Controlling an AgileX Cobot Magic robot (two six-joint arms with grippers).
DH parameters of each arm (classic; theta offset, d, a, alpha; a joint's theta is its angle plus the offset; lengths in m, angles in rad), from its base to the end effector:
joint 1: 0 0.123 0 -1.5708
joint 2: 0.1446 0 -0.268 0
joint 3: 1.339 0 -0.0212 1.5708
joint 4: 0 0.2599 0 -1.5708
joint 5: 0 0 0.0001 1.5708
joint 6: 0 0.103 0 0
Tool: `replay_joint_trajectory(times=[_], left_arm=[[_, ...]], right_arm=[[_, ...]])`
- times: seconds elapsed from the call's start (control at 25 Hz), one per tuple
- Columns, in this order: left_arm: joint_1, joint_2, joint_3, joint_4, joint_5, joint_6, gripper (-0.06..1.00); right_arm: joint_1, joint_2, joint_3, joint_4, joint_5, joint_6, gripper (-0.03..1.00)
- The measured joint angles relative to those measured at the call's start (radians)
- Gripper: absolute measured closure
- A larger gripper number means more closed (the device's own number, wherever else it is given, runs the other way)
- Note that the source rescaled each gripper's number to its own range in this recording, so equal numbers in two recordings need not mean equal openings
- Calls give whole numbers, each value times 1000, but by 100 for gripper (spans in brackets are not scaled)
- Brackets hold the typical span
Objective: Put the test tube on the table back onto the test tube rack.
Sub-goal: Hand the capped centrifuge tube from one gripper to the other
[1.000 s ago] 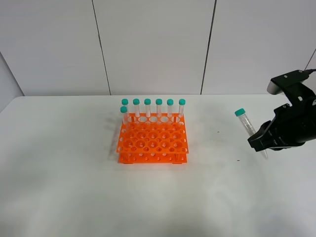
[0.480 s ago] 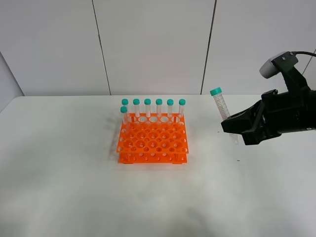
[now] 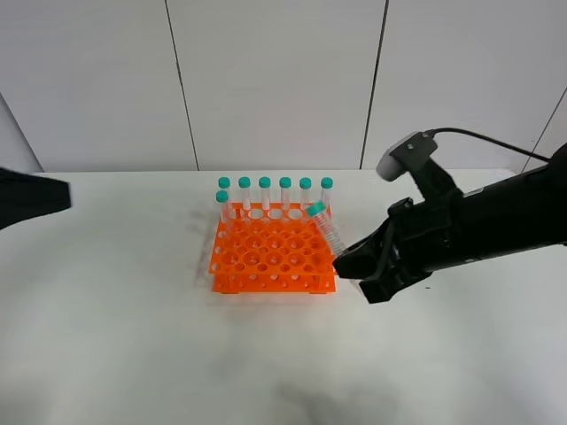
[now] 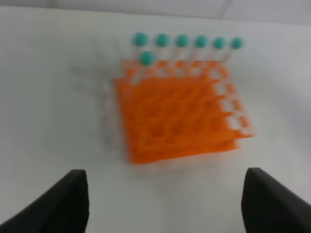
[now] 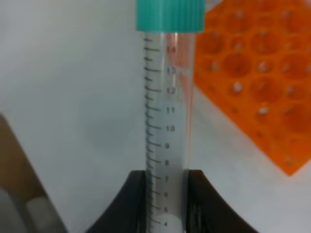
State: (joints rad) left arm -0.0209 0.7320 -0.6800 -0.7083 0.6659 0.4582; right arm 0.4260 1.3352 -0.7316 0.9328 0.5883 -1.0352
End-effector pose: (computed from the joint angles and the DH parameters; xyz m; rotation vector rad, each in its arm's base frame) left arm 0.1692 -0.0450 0.3138 0.1376 2.0638 -0.5236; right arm 0.2266 0.1533 0.2081 -0.9359 2.2658 0.6709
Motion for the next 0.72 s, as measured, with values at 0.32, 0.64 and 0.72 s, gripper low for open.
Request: replay_joint_trajectory(times=[0.32, 0.64, 0.72], left_arm=[[-64, 337, -1, -565, -26, 502, 0], [-308, 518, -3, -832, -162, 677, 0], [-354, 553, -21, -896, -169, 725, 0]], right_arm=[[56, 34, -98, 4, -8, 24, 93], [56, 59, -109, 8, 1, 41, 93], [56, 64, -109, 11, 22, 42, 93]])
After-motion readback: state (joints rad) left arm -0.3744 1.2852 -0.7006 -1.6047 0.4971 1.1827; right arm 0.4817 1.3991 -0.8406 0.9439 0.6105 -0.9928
